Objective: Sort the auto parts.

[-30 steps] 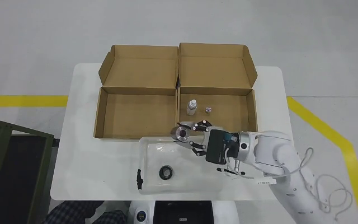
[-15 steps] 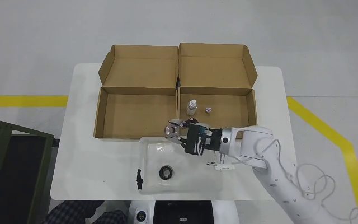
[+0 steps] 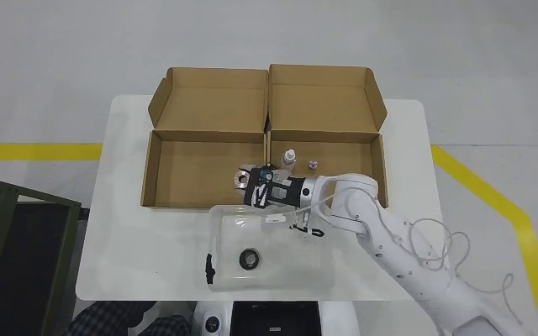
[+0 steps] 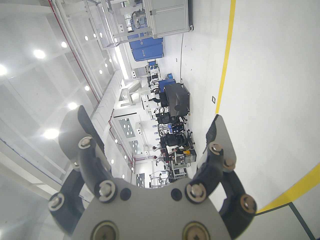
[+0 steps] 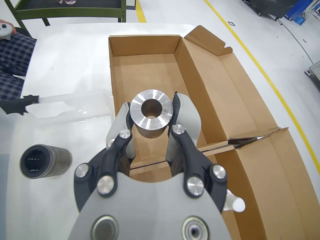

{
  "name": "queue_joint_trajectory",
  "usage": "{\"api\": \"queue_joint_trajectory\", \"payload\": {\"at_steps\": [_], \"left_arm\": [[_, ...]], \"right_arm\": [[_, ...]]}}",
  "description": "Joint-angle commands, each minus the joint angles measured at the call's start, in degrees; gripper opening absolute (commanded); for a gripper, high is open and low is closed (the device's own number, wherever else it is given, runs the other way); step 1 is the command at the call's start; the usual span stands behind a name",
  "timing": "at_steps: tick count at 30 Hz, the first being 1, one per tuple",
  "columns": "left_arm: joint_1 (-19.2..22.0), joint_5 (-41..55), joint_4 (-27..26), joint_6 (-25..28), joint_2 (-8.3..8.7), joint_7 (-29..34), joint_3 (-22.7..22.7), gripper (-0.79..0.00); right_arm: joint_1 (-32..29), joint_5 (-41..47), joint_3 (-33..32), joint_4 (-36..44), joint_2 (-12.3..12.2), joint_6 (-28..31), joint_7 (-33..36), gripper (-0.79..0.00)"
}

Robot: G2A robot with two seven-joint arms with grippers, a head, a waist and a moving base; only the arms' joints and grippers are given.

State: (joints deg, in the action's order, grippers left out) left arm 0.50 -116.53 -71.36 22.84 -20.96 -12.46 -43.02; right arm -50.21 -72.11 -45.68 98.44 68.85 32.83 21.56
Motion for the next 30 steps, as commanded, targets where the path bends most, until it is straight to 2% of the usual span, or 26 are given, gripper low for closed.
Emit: {"api": "queue_joint_trajectory", "payload": {"at_steps": [1, 14, 30], "left_arm": [[0.00, 0.00, 0.00, 0.00, 0.00, 0.00, 0.00, 0.000], [0.00, 0.00, 0.00, 0.00, 0.00, 0.00, 0.00, 0.000], [0.00, 0.00, 0.00, 0.00, 0.00, 0.00, 0.00, 0.000]], "right_arm": [[1.40, -0.32, 1.05, -1.38, 0.56, -1.34, 0.87, -0.785], [10.08, -0.75, 7.76, -12.34, 5.17, -7.99, 4.60, -0.785], [15.74, -2.14, 12.56, -22.69, 9.96, -10.89, 7.94, -0.785]]}}
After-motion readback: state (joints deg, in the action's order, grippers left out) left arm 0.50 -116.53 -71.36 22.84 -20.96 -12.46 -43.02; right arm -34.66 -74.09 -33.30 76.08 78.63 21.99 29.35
